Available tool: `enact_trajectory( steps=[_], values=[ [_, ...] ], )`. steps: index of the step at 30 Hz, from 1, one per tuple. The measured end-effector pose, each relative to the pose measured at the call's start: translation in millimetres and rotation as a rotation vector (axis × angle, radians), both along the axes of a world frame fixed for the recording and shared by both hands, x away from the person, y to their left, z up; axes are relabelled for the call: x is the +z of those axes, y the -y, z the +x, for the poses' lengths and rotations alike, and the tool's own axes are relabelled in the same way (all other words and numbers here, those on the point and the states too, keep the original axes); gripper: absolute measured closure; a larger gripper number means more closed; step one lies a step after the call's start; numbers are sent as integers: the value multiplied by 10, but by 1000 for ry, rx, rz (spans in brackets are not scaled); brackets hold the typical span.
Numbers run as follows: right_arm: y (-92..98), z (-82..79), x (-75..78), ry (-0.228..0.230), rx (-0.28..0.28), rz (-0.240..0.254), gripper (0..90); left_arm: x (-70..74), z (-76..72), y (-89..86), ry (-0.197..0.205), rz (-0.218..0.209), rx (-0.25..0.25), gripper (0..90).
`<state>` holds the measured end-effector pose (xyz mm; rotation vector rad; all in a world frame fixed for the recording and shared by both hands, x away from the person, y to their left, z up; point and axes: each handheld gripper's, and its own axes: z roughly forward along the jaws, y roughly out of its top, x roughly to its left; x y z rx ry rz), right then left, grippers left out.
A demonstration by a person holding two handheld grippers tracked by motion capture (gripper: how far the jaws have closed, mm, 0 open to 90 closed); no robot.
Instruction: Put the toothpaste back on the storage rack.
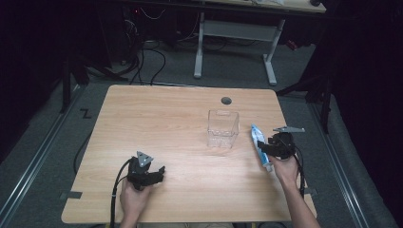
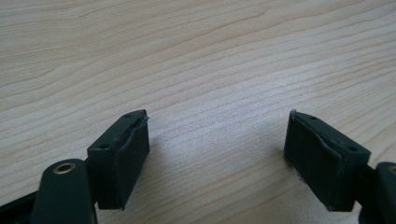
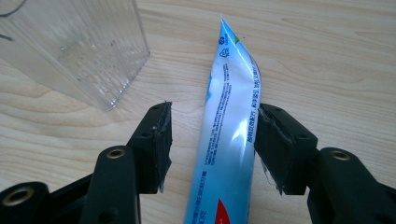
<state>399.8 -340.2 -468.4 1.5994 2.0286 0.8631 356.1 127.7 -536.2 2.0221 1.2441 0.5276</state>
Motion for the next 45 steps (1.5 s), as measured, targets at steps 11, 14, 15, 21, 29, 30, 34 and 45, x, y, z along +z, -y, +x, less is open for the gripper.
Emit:
enact_trajectory(
  steps=[11,14,15,21,29,30,34,45],
  values=[
    [-28,264,2,-50,-8,-47,493,0,0,1,0,-1,1,227],
    [-37,319,-8,-62,-14,-56,482,0,0,0,0,0,0,227],
    [-37,319,-8,-62,-14,-56,482,0,0,0,0,0,0,227],
    [-50,430,-22,-80,-31,-52,466,0,0,0,0,0,0,227],
    [-24,517,-69,-119,-53,-43,462,0,0,0,0,0,0,227],
    [-26,527,-68,-118,-54,-38,457,0,0,0,0,0,0,227],
    [-65,577,-101,-140,-54,-70,446,0,0,0,0,0,0,227],
    [-145,712,-246,-219,-62,-95,448,0,0,0,0,0,0,227]
  ],
)
